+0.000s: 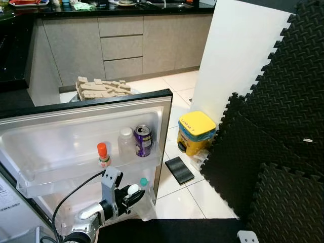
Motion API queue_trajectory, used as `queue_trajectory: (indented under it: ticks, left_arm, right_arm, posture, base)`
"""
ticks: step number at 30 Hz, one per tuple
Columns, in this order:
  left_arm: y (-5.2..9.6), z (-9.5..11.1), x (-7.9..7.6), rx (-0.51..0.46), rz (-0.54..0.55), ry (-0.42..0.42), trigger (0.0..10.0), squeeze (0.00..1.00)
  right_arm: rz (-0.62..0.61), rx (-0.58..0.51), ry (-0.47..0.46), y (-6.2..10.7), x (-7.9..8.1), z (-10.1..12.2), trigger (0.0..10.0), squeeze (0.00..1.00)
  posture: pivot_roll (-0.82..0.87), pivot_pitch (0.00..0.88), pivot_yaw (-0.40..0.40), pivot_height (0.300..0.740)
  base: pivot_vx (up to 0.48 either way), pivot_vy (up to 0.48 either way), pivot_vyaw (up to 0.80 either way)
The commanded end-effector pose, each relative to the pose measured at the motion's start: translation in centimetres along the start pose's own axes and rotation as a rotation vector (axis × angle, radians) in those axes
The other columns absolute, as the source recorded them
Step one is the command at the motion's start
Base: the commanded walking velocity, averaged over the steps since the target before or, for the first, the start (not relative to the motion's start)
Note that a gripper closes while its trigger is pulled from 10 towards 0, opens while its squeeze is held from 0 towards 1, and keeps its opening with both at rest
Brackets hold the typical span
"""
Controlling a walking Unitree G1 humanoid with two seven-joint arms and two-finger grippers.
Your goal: Restocking fridge
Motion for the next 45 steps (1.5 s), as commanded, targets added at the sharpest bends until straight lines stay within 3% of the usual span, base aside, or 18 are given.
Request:
queue_trajectory:
  ticks: [1, 2, 5, 9, 10, 12, 14, 15, 18, 27, 32, 33, 35, 41, 45]
  left_arm:
    - [-0.2, 2.6, -0.4, -0.037, -0.072, -0.085, 10.0, 0.0]
    - [-0.2, 2.6, -0.4, -0.037, -0.072, -0.085, 10.0, 0.0]
    - [-0.2, 2.6, -1.5, -0.015, -0.158, -0.108, 10.0, 0.0]
    - [-0.1, 2.5, -1.8, -0.002, -0.186, -0.111, 10.0, 0.0]
    - [0.0, 2.4, -2.1, 0.008, -0.207, -0.111, 10.0, 0.0]
    - [0.0, 2.4, -2.1, 0.008, -0.207, -0.111, 10.0, 0.0]
    - [0.2, 2.3, -2.5, 0.02, -0.24, -0.114, 10.0, 0.0]
    - [0.2, 2.3, -2.5, 0.02, -0.24, -0.114, 10.0, 0.0]
    - [0.6, 3.0, -2.6, 0.019, -0.254, -0.141, 10.0, 0.0]
    - [1.5, 7.6, -1.8, -0.064, -0.228, -0.254, 10.0, 0.0]
    - [2.2, 10.2, -1.4, -0.112, -0.202, -0.306, 10.0, 0.0]
    - [2.7, 11.8, -1.1, -0.135, -0.179, -0.346, 10.0, 0.0]
    - [3.0, 12.9, -0.7, -0.149, -0.152, -0.373, 10.0, 0.0]
    - [3.4, 13.8, -0.3, -0.137, -0.135, -0.396, 10.0, 0.0]
    - [4.6, 15.2, -0.9, -0.122, -0.182, -0.421, 10.0, 0.0]
  right_arm:
    - [0.073, -0.129, 0.007, 0.2, -0.7, 3.0, 10.0, 0.0]
    - [0.073, -0.129, 0.007, 0.2, -0.7, 3.0, 10.0, 0.0]
    - [0.284, -0.251, 0.035, 1.3, -0.3, 5.9, 10.0, 0.0]
    - [0.376, -0.294, 0.051, 2.1, -0.2, 7.0, 10.0, 0.0]
    - [0.476, -0.318, 0.095, 3.0, -0.1, 7.8, 10.0, 0.0]
    - [0.476, -0.318, 0.095, 3.0, -0.1, 7.8, 10.0, 0.0]
    - [0.644, -0.357, 0.157, 4.8, 0.5, 9.2, 10.0, 0.0]
    - [0.644, -0.357, 0.157, 4.8, 0.5, 9.2, 10.0, 0.0]
    - [0.791, -0.397, 0.229, 6.8, 0.8, 11.0, 10.0, 0.0]
    - [0.868, -0.424, 0.343, 8.6, 1.1, 13.2, 10.0, 0.0]
    - [0.904, -0.464, 0.396, 9.6, 1.8, 14.7, 10.0, 0.0]
    - [0.93, -0.501, 0.418, 10.3, 2.4, 15.9, 10.0, 0.0]
    - [0.95, -0.524, 0.43, 10.9, 2.8, 16.6, 10.0, 0.0]
    - [0.974, -0.553, 0.43, 11.6, 3.5, 17.4, 10.0, 0.0]
    - [0.977, -0.554, 0.432, 12.0, 3.7, 17.6, 10.0, 0.0]
  posture:
    - [0.03, 0.0, -0.011, 0.74]
    - [0.03, 0.0, -0.011, 0.74]
    - [0.03, 0.0, -0.011, 0.74]
    - [0.02, 0.0, -0.009, 0.74]
    - [0.02, 0.0, -0.009, 0.74]
    - [0.02, 0.0, -0.009, 0.74]
    - [0.02, 0.0, -0.008, 0.74]
    - [0.02, 0.0, -0.008, 0.74]
    - [0.02, 0.0, -0.006, 0.74]
    - [0.02, 0.0, -0.004, 0.74]
    - [0.03, 0.0, 0.0, 0.74]
    - [0.03, 0.0, 0.002, 0.74]
    - [0.03, 0.0, 0.002, 0.74]
    - [0.03, 0.0, 0.005, 0.74]
    - [0.02, 0.0, 0.004, 0.74]
  base:
    - [0.0, 0.0, 0.0]
    - [0.0, 0.0, 0.0]
    - [0.0, 0.0, 0.0]
    - [0.0, 0.0, 0.0]
    - [0.0, 0.0, 0.0]
    - [0.0, 0.0, 0.0]
    - [0.0, 0.0, 0.0]
    - [0.0, 0.0, 0.0]
    - [0.0, 0.0, 0.0]
    - [0.0, 0.0, 0.0]
    - [0.0, 0.0, 0.0]
    - [0.0, 0.0, 0.0]
    - [0.0, 0.0, 0.0]
    - [0.0, 0.0, 0.0]
    - [0.0, 0.0, 0.0]
Point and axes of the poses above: a point about 5 cm out from each wrist's last joint towards the gripper, its own y axis pointing back from the gripper into the wrist, its own z axis along the axis of the wrist's last joint, x = y × z, the point moved 6 cm from there along -y, pointing out of the wrist towards the gripper, and after that the axes turned 9 degrees about y, right-handed, at the moved point
